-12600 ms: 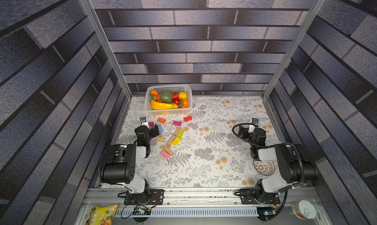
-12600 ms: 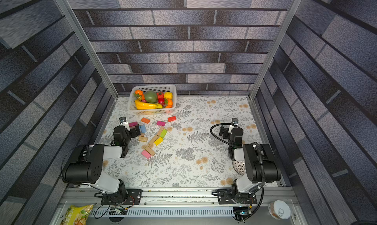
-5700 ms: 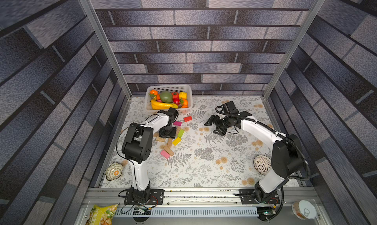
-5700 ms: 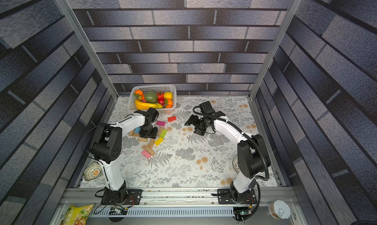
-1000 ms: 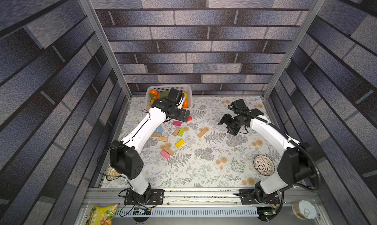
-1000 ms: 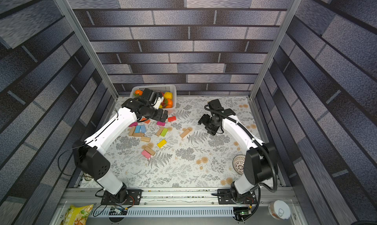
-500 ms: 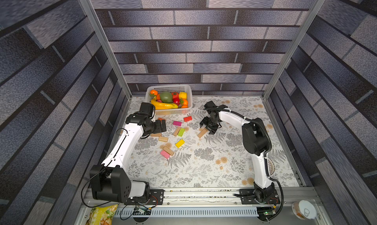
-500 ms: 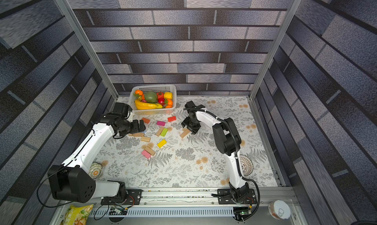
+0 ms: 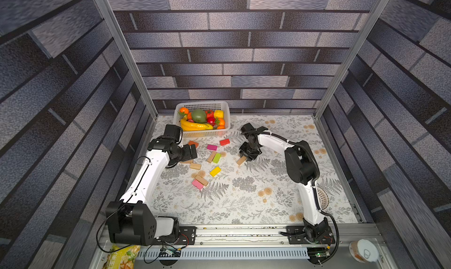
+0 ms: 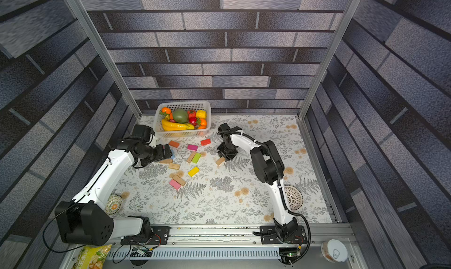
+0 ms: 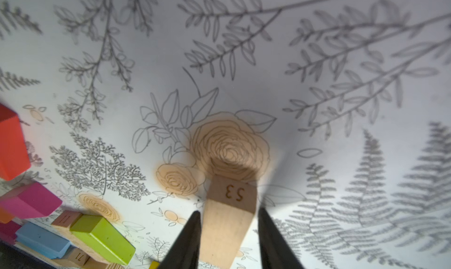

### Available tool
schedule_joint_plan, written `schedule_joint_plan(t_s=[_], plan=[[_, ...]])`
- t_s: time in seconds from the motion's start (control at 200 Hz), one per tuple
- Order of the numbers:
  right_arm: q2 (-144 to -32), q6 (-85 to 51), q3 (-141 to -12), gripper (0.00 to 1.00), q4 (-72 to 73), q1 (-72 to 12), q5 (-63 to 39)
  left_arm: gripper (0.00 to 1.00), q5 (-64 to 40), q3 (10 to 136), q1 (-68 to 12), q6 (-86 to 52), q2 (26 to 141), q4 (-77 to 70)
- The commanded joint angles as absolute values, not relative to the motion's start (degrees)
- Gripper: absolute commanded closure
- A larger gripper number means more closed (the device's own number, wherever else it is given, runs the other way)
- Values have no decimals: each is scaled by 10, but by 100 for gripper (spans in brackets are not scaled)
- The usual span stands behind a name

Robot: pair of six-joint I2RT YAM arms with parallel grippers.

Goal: Assemble the number 7 with building blocks
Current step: Move the building block to the center of the board.

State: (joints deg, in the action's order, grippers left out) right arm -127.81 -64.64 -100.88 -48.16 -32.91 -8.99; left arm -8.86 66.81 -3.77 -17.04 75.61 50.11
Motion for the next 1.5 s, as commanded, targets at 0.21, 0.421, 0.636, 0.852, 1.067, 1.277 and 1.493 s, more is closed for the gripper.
schedule_joint_plan(t_s=[0.21,0.421,0.636,0.852,1.067,1.277,1.493], plan=[[-1298,-707,-1038,82,-479,-334,-68,0,-92,658,-52,-184,743,499],[-1362,-796,-1136,86,-486,-343,-71,0,-98,648,-58,-200,739,498],[-1432,-837,-1255,86,-534,-338,-32,0,-89,634,-57,-203,719,513],[-1424,-954,-1220,88,-498,-348,-32,0,-87,611,-55,-208,704,514],[-1410,-1075,-1156,88,-431,-366,-39,0,-86,614,-60,-209,711,513],[-1419,-1127,-1164,87,-422,-384,-42,0,-85,614,-63,-208,711,515],[-1398,-1163,-1133,82,-433,-390,-39,0,-80,615,-68,-207,711,520]])
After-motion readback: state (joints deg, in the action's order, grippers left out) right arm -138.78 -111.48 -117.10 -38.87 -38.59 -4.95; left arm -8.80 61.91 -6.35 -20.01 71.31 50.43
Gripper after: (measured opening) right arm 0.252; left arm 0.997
